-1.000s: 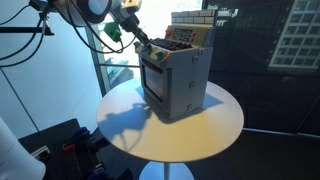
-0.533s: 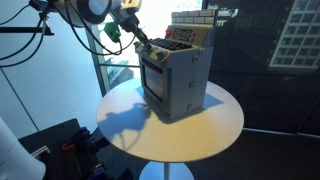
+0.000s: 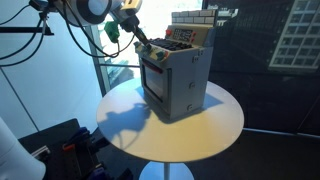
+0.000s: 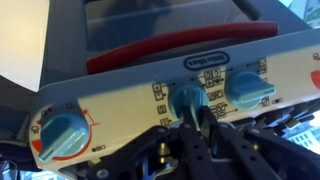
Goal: Twist the knob on the stove
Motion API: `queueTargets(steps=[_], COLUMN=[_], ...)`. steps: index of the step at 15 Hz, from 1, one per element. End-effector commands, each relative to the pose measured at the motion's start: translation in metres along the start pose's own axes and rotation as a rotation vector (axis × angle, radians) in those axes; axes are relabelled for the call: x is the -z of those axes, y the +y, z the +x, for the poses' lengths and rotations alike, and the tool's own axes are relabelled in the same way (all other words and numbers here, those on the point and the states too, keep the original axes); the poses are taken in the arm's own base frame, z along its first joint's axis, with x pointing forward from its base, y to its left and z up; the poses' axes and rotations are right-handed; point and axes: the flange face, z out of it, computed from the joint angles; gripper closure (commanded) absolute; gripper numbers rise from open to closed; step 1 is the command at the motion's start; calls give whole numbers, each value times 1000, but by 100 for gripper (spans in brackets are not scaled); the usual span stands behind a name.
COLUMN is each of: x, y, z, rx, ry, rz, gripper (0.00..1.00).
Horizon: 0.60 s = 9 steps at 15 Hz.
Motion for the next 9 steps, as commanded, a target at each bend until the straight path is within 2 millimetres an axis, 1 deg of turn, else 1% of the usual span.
queueTargets(steps=[1,9], x=[0,0], y=[10,19], z=[-1,-2], rx=[-93,-265], ry=[-22,-43], rz=[-8,29], gripper=[94,95])
